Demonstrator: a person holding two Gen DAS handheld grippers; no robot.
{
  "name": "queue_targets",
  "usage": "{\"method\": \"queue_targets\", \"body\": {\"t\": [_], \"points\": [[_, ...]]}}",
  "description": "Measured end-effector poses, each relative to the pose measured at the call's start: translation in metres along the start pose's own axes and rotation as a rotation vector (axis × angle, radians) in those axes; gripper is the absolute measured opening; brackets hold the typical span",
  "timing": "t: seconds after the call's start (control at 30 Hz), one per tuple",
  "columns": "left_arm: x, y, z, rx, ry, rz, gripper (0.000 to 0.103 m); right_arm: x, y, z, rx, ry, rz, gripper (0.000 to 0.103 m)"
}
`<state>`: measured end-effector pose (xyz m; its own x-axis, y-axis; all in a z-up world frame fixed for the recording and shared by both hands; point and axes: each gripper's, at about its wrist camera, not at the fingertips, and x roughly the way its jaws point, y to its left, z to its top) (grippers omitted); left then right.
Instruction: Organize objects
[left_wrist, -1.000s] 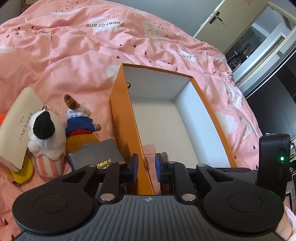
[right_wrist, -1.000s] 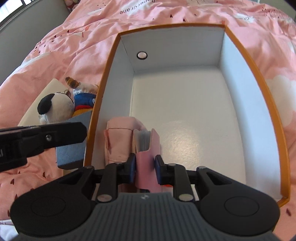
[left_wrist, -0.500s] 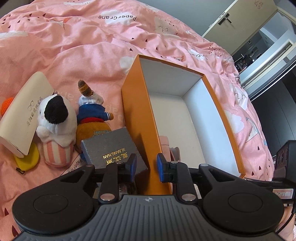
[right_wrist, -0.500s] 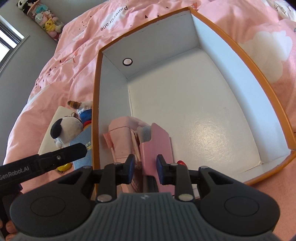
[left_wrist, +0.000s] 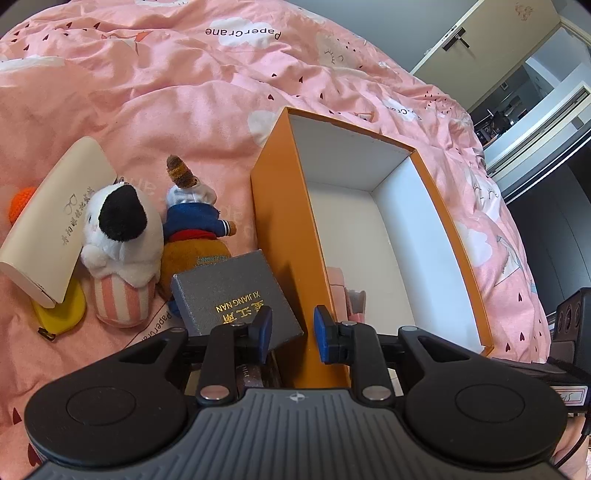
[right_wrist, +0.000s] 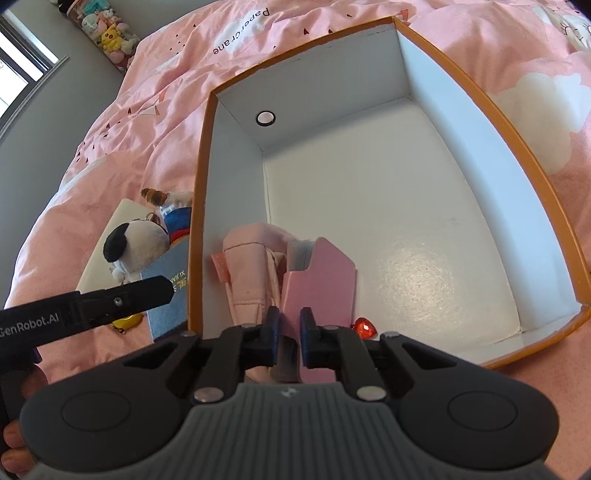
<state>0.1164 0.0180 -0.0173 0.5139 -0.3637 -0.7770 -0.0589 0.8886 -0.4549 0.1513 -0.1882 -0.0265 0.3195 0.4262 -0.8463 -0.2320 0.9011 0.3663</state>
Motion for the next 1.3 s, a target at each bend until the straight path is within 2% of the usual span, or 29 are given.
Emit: {"method": "queue_targets", "body": {"t": [0.27,0.53,0.6,0.67,0.83,0.87,1.1,1.3], "points": [[-0.005,0.005,0.0,0.006,-0.005,0.008,0.028,-0.005,0.006,0.0,-0.062,-0.016,-0.028,0.017],[-0.016,0.011,0.001,0.016,-0.021,0.014,0.029,-0.013,0.02,-0.002,-0.161,-0.082,-0.097,0.023],[-0.021,0.013,0.002,0.024,-0.033,0.023,0.029,-0.018,0.026,-0.003,-0.194,-0.113,-0.091,0.024],[-0.026,0.015,0.003,0.026,-0.045,0.036,0.029,-0.024,0.036,-0.004,-0.24,-0.152,-0.082,0.03],[-0.037,0.022,0.004,0.033,-0.073,0.076,0.033,-0.031,0.062,-0.007,-0.359,-0.23,-0.048,0.032],[-0.039,0.024,0.004,0.034,-0.074,0.082,0.033,-0.031,0.068,-0.008,-0.383,-0.236,-0.04,0.035],[-0.048,0.04,0.011,0.048,-0.089,0.134,0.035,-0.018,0.101,-0.002,-0.502,-0.242,0.02,0.038],[-0.041,0.057,0.018,0.068,-0.074,0.188,0.039,0.005,0.125,0.01,-0.608,-0.208,0.002,0.038]]}}
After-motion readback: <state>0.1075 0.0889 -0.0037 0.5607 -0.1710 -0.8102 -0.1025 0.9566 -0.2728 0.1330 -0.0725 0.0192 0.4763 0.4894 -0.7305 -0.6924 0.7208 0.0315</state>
